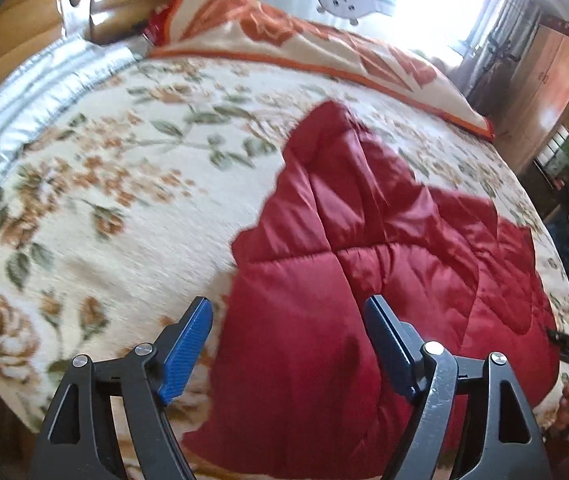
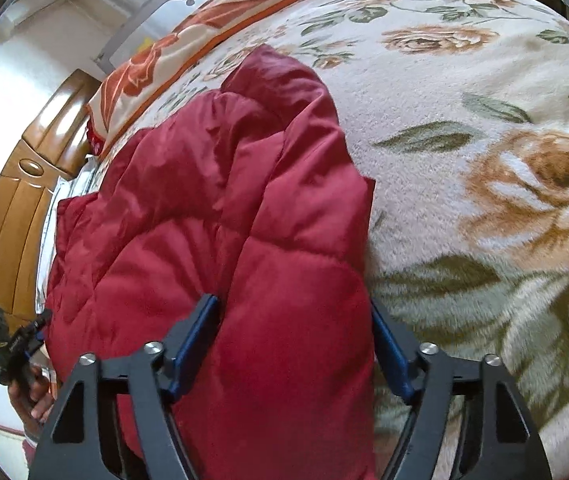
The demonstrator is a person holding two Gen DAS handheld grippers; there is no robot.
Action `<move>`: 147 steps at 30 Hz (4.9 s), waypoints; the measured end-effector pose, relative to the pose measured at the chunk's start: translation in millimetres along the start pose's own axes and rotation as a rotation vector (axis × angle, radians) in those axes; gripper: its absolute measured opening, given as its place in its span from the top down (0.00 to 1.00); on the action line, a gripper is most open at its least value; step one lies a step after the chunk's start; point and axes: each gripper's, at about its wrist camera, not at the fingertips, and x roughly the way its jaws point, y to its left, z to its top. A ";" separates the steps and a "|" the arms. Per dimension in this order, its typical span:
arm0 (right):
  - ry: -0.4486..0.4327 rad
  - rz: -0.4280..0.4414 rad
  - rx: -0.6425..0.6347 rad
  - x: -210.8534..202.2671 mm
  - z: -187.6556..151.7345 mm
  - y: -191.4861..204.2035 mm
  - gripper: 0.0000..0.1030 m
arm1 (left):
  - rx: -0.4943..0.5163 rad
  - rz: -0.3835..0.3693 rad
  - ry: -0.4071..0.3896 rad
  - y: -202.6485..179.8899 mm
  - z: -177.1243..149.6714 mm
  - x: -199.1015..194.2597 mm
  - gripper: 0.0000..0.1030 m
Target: Fold large clothes
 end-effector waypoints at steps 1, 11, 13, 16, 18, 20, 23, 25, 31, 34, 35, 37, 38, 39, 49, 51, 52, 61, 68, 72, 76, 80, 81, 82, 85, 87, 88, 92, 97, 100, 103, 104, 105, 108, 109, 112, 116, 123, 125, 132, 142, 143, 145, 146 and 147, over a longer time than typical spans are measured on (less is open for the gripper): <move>-0.001 -0.008 -0.002 -1.9 -0.4 -0.3 0.29 | -0.008 -0.002 -0.010 0.7 1.5 -6.1 0.23; -0.139 -0.042 -0.031 -52.2 -1.4 19.0 0.28 | 0.077 -0.064 -0.055 -26.9 0.5 -36.2 0.24; -0.172 -0.047 -0.062 -61.7 1.7 28.2 0.28 | 0.102 -0.073 -0.051 -36.3 -2.6 -36.4 0.24; -0.185 -0.044 -0.104 -65.9 5.4 40.8 0.28 | 0.126 -0.086 -0.035 -43.1 -3.6 -31.2 0.24; -0.182 -0.040 -0.120 -64.3 5.7 45.2 0.28 | 0.133 -0.098 -0.020 -47.8 -3.6 -28.4 0.24; -0.174 -0.034 -0.129 -60.1 5.7 50.5 0.28 | 0.147 -0.107 -0.007 -54.7 -3.8 -25.3 0.24; -0.158 -0.016 -0.146 -53.3 4.1 62.2 0.28 | 0.181 -0.113 0.017 -68.2 -2.3 -18.7 0.24; -0.149 -0.004 -0.172 -47.1 4.0 74.4 0.28 | 0.203 -0.123 0.036 -77.9 -0.6 -12.4 0.24; -0.114 0.028 -0.263 -18.6 6.9 114.1 0.28 | 0.260 -0.125 0.079 -109.5 4.9 11.1 0.25; -0.089 0.021 -0.288 -0.8 11.0 128.4 0.28 | 0.290 -0.099 0.099 -121.0 14.1 27.4 0.25; -0.080 0.014 -0.294 4.7 13.1 131.4 0.28 | 0.292 -0.086 0.108 -123.9 15.8 33.9 0.25; -0.066 -0.031 -0.310 17.3 18.7 135.3 0.28 | 0.275 -0.032 0.156 -121.8 23.1 53.4 0.25; -0.051 -0.063 -0.318 24.8 22.2 136.2 0.28 | 0.256 -0.016 0.184 -120.1 27.0 62.7 0.23; -0.037 -0.089 -0.322 32.1 25.7 135.4 0.28 | 0.235 -0.017 0.209 -116.4 31.5 69.3 0.22; 0.014 -0.198 -0.243 64.1 70.6 106.4 0.26 | 0.096 0.130 0.290 -86.2 88.7 128.1 0.22; 0.009 -0.198 -0.206 67.0 75.9 95.8 0.26 | 0.063 0.158 0.297 -77.2 95.9 143.0 0.21; 0.004 -0.200 -0.196 67.8 77.6 92.5 0.26 | 0.043 0.170 0.297 -71.5 98.0 150.6 0.21; -0.055 -0.155 -0.105 73.9 72.7 65.9 0.26 | -0.131 0.086 0.295 -30.7 87.4 186.9 0.13; -0.063 -0.138 -0.057 77.5 75.0 53.8 0.26 | -0.129 0.103 0.239 -27.4 87.7 165.8 0.18; -0.075 -0.151 -0.059 76.2 72.6 53.0 0.26 | -0.044 0.071 0.172 -47.5 74.7 121.9 0.18; -0.082 -0.166 -0.057 76.3 72.1 51.9 0.26 | 0.040 0.020 0.147 -64.7 48.3 84.8 0.17; -0.095 -0.183 -0.067 70.1 72.0 56.6 0.26 | 0.081 -0.018 0.140 -70.4 25.3 56.1 0.17; -0.107 -0.188 -0.076 62.5 70.5 60.5 0.26 | 0.090 -0.022 0.136 -71.3 20.2 49.3 0.17; -0.121 -0.190 -0.083 54.2 67.1 63.6 0.24 | 0.100 -0.022 0.133 -71.4 16.2 42.7 0.17; -0.172 -0.140 -0.124 20.5 50.7 79.5 0.24 | 0.132 -0.037 0.125 -74.3 5.1 23.8 0.17; -0.187 -0.108 -0.193 -1.3 30.5 96.1 0.24 | 0.158 -0.050 0.123 -80.5 -2.7 12.1 0.17; -0.191 -0.099 -0.221 -8.6 21.0 102.9 0.24 | 0.182 -0.054 0.119 -83.7 -8.2 6.5 0.17; -0.186 -0.079 -0.307 -30.1 -17.4 119.8 0.24 | 0.228 -0.082 0.135 -99.7 -27.1 -7.3 0.17; -0.130 -0.200 -0.329 -14.2 -40.1 107.6 0.24 | 0.245 -0.032 0.145 -100.1 -37.8 -8.1 0.17; -0.070 -0.186 -0.277 0.7 -48.0 88.1 0.24 | 0.250 -0.028 0.129 -100.8 -36.7 -14.6 0.17; -0.054 -0.182 -0.246 2.7 -51.8 81.7 0.24 | 0.243 -0.002 0.153 -98.2 -39.9 -3.5 0.16; -0.053 -0.185 -0.244 3.1 -52.9 81.7 0.24 | 0.236 0.011 0.163 -94.8 -40.8 4.5 0.12; -0.053 -0.189 -0.243 4.4 -52.9 81.9 0.24 | 0.229 0.014 0.167 -92.6 -42.9 10.9 0.10; -0.056 -0.186 -0.234 4.1 -56.8 81.6 0.23 | 0.227 0.041 0.167 -90.8 -47.5 27.1 0.02; -0.060 -0.183 -0.232 4.6 -57.1 80.6 0.23 | 0.235 0.055 0.166 -92.1 -49.3 30.7 0.02; -0.065 -0.182 -0.233 4.2 -58.7 80.8 0.23 | 0.244 0.066 0.166 -93.3 -50.5 35.6 0.00; -0.074 -0.184 -0.237 -1.8 -56.9 84.6 0.22 | 0.244 0.071 0.171 -94.0 -50.0 37.2 0.00; -0.138 -0.115 -0.332 -22.0 -52.3 129.3 0.21 | 0.244 0.084 0.175 -98.3 -50.0 35.2 0.00; -0.120 -0.101 -0.373 -14.1 -52.6 142.5 0.21 | 0.245 0.084 0.177 -97.4 -49.1 36.2 0.00; -0.087 -0.174 -0.392 25.7 -42.7 128.7 0.15 | 0.251 0.093 0.175 -97.5 -48.9 37.1 0.00; -0.090 -0.175 -0.361 22.9 -38.5 119.2 0.15 | 0.215 0.040 0.140 -104.3 -28.9 13.0 0.10; -0.086 -0.171 -0.358 22.2 -37.9 118.9 0.15 | 0.209 0.025 0.134 -105.4 -24.7 11.0 0.10; -0.083 -0.163 -0.349 20.5 -36.3 118.9 0.15 | 0.208 0.019 0.125 -108.9 -15.7 10.9 0.10; -0.081 -0.162 -0.343 19.0 -35.3 119.5 0.15 | 0.211 0.020 0.122 -110.2 -12.4 11.8 0.10; -0.085 -0.158 -0.336 15.5 -33.7 121.0 0.15 | 0.217 0.020 0.120 -112.6 -7.8 14.0 0.10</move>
